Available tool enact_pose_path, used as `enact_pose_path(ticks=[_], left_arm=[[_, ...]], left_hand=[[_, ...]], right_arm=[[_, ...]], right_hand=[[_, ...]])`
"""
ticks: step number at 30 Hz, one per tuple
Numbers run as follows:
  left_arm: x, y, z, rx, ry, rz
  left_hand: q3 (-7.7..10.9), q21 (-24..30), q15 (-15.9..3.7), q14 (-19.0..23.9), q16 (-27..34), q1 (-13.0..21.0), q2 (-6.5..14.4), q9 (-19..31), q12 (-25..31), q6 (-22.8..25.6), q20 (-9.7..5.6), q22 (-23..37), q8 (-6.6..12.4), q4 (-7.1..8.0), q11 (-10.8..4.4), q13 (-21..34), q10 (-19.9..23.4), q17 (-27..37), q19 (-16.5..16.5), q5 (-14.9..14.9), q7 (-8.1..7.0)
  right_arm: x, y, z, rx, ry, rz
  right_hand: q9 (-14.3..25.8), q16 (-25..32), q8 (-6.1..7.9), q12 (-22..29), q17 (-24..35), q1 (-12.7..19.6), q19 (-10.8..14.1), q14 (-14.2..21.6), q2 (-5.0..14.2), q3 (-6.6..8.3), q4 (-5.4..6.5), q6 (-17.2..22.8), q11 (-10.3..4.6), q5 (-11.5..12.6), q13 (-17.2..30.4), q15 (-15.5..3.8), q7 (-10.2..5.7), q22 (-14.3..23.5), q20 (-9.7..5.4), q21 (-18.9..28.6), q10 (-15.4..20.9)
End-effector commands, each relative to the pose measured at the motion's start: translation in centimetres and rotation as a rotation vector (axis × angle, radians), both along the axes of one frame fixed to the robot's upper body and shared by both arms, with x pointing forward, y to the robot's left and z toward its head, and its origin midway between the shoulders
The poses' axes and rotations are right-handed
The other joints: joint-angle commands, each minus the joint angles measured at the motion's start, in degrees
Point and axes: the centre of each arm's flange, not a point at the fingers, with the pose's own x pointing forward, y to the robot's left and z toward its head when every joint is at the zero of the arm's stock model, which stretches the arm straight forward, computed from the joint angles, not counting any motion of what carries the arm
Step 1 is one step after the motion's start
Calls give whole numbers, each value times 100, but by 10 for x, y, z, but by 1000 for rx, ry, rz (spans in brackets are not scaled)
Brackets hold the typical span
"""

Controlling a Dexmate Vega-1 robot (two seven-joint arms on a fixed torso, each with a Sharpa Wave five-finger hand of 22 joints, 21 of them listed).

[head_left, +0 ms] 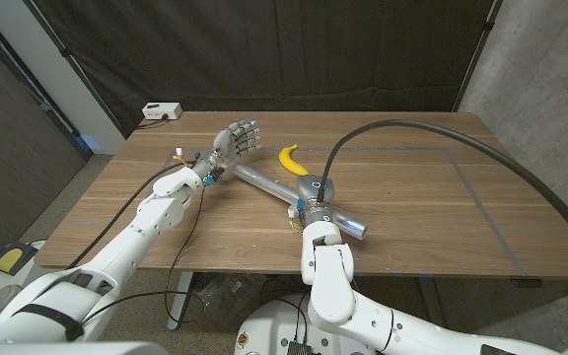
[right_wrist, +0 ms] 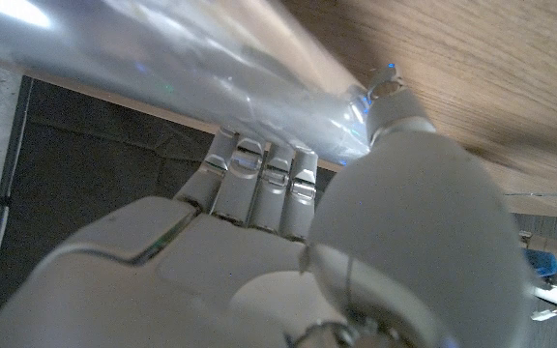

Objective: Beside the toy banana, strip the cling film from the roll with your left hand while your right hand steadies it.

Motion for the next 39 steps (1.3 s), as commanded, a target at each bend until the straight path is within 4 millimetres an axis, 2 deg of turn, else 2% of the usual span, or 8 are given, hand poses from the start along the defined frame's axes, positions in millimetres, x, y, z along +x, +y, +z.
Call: enact_pose_path(ticks=[1, 8, 11, 23, 33, 39], left_arm=[[-8, 4, 6, -11, -31, 10], [-24, 9, 12, -65, -80, 35], [-29, 11, 13, -67, -87, 35], [-27, 13, 7, -71, -64, 28], [-21, 14, 5, -70, -51, 30], [-18, 12, 6, -60, -46, 24]], left_hand=[[-10, -13, 9, 30, 11, 19, 2, 19, 7, 28, 42, 22, -22, 15, 6, 12, 21, 23, 5, 9, 0], [-49, -48, 19, -179, -80, 13, -69, 17, -65, 4, 32, 19, -34, -4, -5, 11, -143, 19, -27, 17, 11], [-53, -62, 25, -209, -91, 14, -75, 16, -74, -27, 10, 18, -46, -8, 3, 11, -166, 18, -49, 21, 1], [-56, -73, 43, -188, -80, 19, -78, 16, -69, -39, 7, 18, -48, -14, -5, 11, -156, 17, -47, 30, -4], [-58, -79, 45, -173, -73, 22, -76, 16, -61, -48, 15, 19, -48, -17, 13, 11, -137, 17, -36, 35, 2], [-59, -83, 43, -166, -70, 22, -75, 16, -64, -46, 19, 19, -46, -17, 10, 11, -143, 17, -35, 37, 3]], right_arm=[[2, -20, 3, 32, -13, -78], [9, -28, 2, 53, -13, -85], [15, -37, 1, 134, -7, -36], [22, -45, 3, 254, -92, -8], [26, -60, 7, 431, -97, 125], [27, -66, 9, 474, -107, 146]], right_hand=[[20, 47, 50, 42, 40, 718, -2, 801, 790, -1, -1, 982, -956, 36, 30, -1194, -906, 22, -569, 62, 1020], [22, 50, 56, 43, 57, 725, 11, 837, 781, -5, -6, 1005, -946, 40, 47, -1191, -887, 21, -573, 126, 1050], [22, 49, 57, 40, 63, 726, 32, 847, 775, -7, -8, 1010, -941, 41, 54, -1190, -886, 21, -584, 157, 1055], [27, 63, 73, 42, 113, 753, 90, 931, 751, -11, -22, 1063, -899, 50, 95, -1185, -814, 10, -601, 313, 1131], [34, 65, 71, 32, 153, 766, 167, 967, 741, -11, -23, 1063, -880, 53, 128, -1181, -770, 3, -607, 445, 1158], [38, 63, 69, 32, 171, 774, 164, 980, 739, -8, -24, 1059, -874, 52, 145, -1180, -754, -2, -609, 493, 1183]])
